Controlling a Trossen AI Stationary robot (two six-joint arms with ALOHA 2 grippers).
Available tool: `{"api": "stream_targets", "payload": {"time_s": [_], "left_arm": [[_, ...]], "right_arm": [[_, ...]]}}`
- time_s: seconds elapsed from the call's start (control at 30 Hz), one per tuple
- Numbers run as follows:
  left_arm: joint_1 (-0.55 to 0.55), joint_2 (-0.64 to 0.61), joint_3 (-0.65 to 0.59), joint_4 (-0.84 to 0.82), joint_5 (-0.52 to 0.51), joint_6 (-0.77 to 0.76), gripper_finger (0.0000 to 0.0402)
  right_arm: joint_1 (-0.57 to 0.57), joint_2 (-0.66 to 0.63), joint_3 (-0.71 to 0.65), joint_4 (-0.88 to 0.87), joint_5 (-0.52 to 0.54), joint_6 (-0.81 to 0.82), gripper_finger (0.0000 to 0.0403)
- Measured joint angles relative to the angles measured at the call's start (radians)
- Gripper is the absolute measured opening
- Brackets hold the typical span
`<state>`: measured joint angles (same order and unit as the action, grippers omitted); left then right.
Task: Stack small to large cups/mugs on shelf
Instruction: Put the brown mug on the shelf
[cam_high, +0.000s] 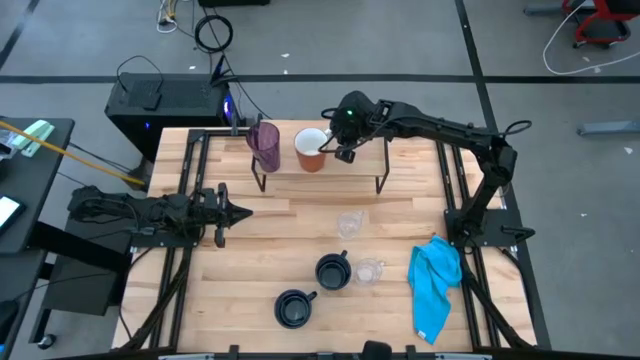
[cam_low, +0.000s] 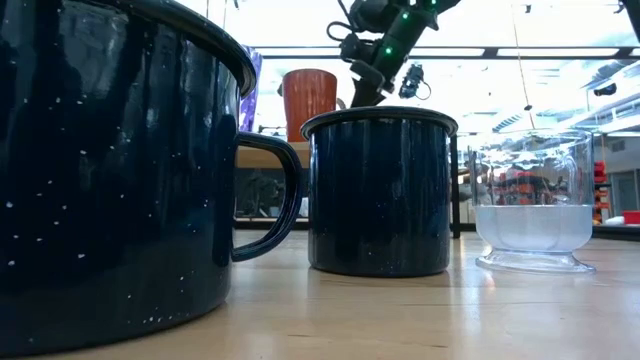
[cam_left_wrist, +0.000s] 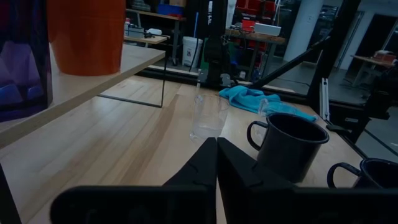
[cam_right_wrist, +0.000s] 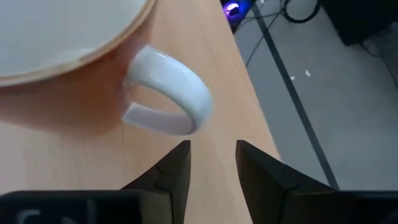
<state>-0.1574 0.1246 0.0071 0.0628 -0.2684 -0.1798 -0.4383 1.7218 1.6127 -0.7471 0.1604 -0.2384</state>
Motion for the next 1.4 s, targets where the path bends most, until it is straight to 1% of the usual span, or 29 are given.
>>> {"api": "stream_targets", "payload": {"time_s": [0.2, 0.37, 0.47, 0.73, 1.03, 1.13, 1.27, 1.4], "left_arm": [[0.0, 0.0, 0.0, 0.0, 0.0, 0.004, 0.0012], [0.0, 0.0, 0.0, 0.0, 0.0, 0.004, 0.0021], [0.0, 0.0, 0.0, 0.0, 0.0, 0.003, 0.002], [0.0, 0.0, 0.0, 0.0, 0.0, 0.005, 0.0011], [0.0, 0.0, 0.0, 0.002, 0.0, 0.006, 0.0022], [0.0, 0.0, 0.0, 0.001, 0.0, 0.004, 0.0018], [0.0, 0.0, 0.0, 0.001, 0.0, 0.008, 0.0012], [0.0, 0.0, 0.0, 0.002, 0.0, 0.007, 0.0017]], "right_arm": [[-0.005, 0.007, 0.001, -0.005, 0.02, 0.002, 0.0122], [-0.004, 0.007, 0.001, 0.049, 0.036, 0.003, 0.0114], [-0.004, 0.007, 0.001, 0.074, 0.042, 0.003, 0.011], [-0.004, 0.007, 0.001, 0.109, 0.043, 0.023, 0.0109], [-0.004, 0.007, 0.001, 0.192, 0.043, 0.032, 0.0109], [-0.004, 0.007, 0.001, 0.138, 0.086, 0.034, 0.0109], [-0.014, 0.005, 0.001, 0.047, 0.083, 0.081, 0.0109], [0.007, 0.02, 0.0, 0.044, 0.08, 0.083, 0.0109]]}}
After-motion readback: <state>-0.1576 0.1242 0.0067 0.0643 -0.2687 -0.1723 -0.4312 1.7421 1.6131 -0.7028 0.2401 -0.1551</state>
